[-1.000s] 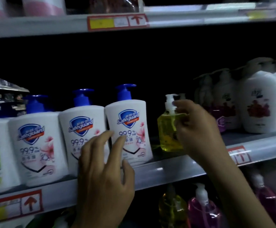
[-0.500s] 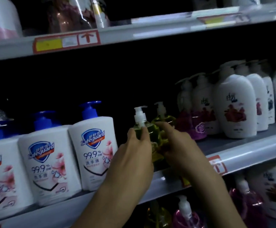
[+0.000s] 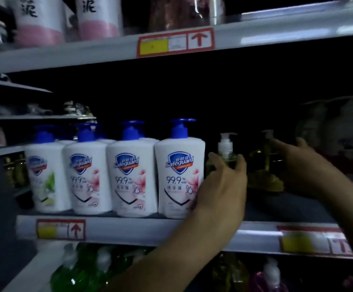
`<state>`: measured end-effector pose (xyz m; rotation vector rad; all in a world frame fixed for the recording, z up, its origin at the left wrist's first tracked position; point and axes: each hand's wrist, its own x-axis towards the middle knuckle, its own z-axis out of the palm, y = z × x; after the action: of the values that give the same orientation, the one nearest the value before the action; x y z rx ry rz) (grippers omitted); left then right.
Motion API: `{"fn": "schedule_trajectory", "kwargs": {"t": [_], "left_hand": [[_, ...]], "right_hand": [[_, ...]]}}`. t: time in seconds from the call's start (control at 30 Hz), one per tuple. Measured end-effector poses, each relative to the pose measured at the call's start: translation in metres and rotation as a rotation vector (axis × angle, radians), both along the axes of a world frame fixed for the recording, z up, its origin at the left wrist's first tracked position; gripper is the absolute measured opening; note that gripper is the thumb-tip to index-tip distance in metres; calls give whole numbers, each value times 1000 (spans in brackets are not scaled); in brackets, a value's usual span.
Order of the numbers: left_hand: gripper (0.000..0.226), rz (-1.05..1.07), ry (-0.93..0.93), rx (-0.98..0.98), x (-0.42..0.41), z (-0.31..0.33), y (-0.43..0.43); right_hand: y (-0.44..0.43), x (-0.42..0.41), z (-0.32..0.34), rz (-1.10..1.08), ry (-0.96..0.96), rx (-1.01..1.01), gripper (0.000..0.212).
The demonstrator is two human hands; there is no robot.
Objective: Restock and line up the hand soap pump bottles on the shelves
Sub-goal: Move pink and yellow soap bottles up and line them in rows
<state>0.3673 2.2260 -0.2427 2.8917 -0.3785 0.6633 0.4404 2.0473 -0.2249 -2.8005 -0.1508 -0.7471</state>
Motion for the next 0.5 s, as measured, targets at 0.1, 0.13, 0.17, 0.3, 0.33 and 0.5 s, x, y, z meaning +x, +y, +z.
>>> {"fn": "schedule_trajectory", "kwargs": {"t": [0.1,0.13,0.17,0.3,0.33,0.5], "left_hand": [[98,22,0,-8,5,1,-3],[97,37,1,-13,6,2,-5],[96,52,2,-11,6,2,-6],[94,57,-7,14,10,-1,-10],[91,54,-18,9,11,-1,-10],[77,76,-28,-8,14,-2,-12]], "right_hand": [[4,13,-1,39,186,-44,74],[4,16,-3,27,176,-64,76],[4,18,-5,21,153,-87,78],[-1,8,-3,157,176,25,67],[-1,2,-1,191,151,8,66],[10,-21,-9,306,51,-79,75]]}}
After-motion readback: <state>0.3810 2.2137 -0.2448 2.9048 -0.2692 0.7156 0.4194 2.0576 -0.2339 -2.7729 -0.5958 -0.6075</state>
